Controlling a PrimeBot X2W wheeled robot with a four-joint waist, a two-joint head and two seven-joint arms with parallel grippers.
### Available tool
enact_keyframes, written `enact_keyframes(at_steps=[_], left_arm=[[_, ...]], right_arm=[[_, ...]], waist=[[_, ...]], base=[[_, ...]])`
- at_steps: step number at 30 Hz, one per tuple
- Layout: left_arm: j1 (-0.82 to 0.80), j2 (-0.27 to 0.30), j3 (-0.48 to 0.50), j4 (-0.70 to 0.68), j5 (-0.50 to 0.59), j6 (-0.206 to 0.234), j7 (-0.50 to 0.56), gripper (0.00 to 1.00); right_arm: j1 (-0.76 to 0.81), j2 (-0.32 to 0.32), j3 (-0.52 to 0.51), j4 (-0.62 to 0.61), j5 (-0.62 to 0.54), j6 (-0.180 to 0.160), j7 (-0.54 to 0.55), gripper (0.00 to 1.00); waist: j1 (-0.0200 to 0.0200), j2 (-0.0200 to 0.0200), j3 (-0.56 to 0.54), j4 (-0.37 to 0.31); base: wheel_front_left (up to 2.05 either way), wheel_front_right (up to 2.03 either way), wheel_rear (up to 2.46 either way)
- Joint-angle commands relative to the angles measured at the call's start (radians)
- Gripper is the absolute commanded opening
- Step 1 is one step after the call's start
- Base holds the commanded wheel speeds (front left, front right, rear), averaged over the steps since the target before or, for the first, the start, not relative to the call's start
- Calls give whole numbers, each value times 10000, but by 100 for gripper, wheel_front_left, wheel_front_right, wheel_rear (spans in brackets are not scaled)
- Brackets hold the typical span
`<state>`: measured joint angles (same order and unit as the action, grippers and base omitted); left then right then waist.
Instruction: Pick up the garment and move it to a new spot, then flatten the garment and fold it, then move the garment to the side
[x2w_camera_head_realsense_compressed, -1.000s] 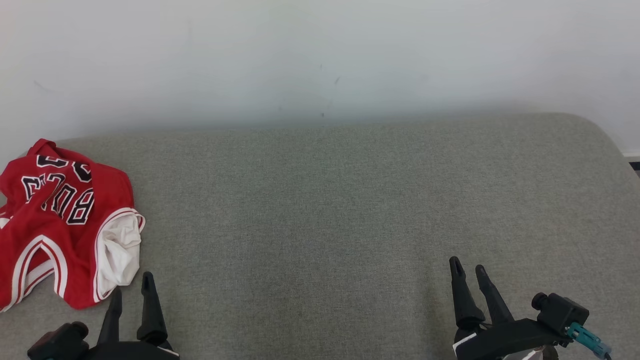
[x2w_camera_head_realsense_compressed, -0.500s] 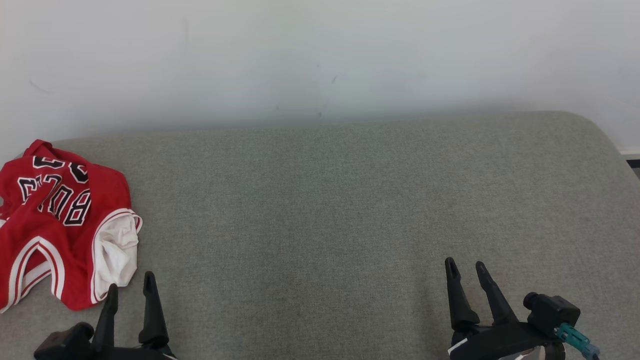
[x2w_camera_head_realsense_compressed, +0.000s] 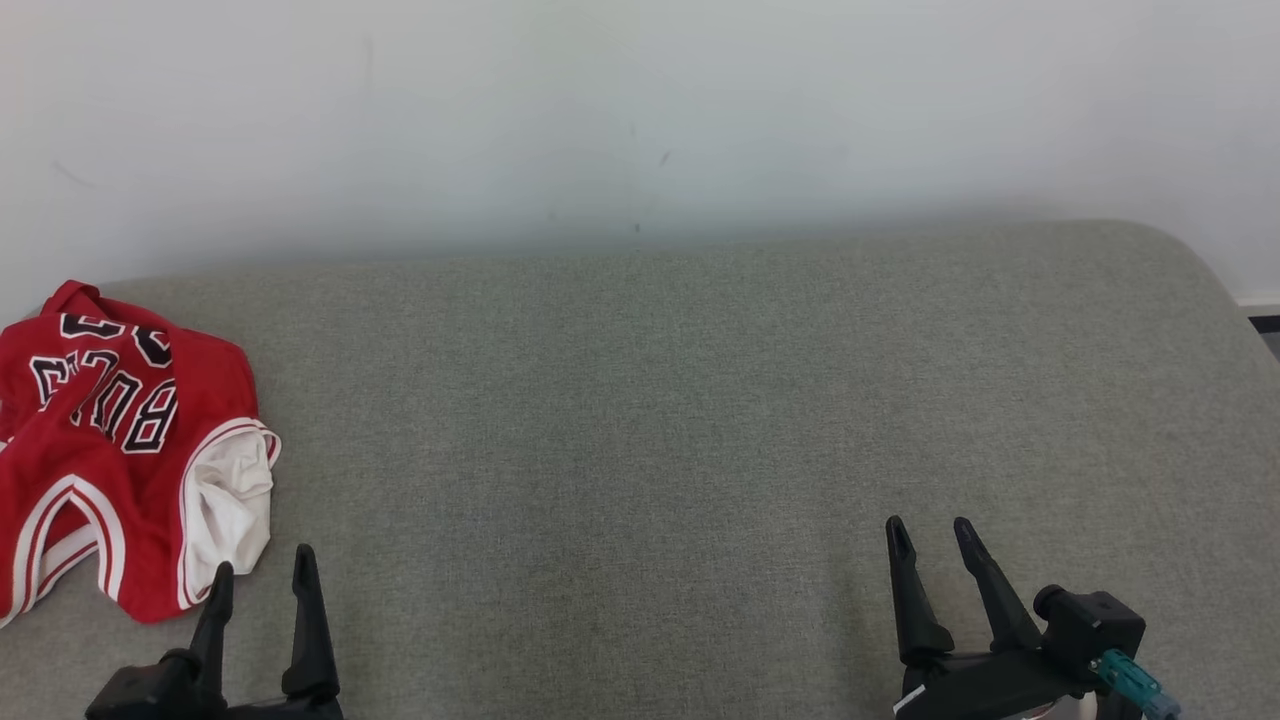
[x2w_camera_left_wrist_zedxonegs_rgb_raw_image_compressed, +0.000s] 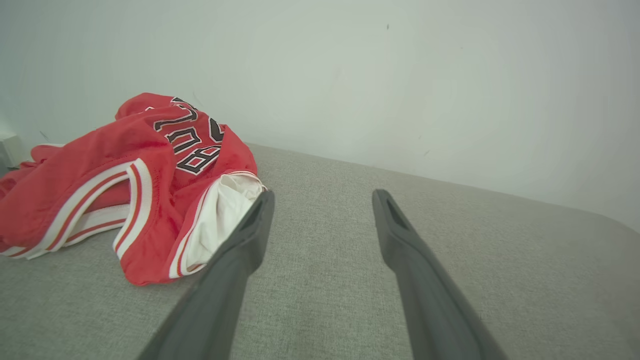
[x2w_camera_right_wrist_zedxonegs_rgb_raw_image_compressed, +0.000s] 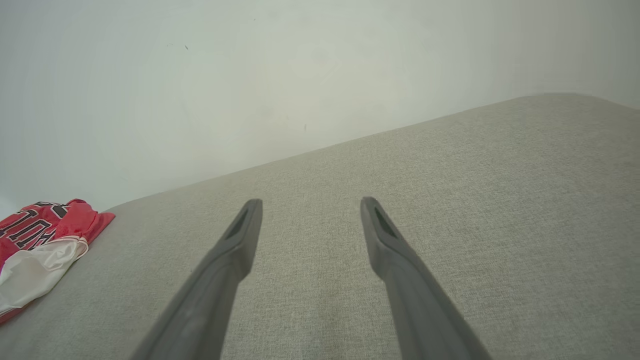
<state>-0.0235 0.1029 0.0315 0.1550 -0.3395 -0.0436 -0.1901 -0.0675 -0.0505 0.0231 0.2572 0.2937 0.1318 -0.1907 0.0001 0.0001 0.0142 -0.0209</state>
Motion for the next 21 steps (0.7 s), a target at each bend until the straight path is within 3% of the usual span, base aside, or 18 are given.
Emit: enact_keyframes(at_steps=[1, 21], left_arm=[[67, 51, 28, -97, 303, -2, -94, 100], [203, -79, 273, -110, 1757, -89, -500, 100]], right_arm=[[-117, 3, -7, -36, -274, -15, -88, 100], [-90, 4, -56, 0, -1535, -18, -494, 100]], waist=[[-1, -1, 5, -9], [-1, -1, -22, -89]], base=[[0, 0, 0], [0, 0, 0]])
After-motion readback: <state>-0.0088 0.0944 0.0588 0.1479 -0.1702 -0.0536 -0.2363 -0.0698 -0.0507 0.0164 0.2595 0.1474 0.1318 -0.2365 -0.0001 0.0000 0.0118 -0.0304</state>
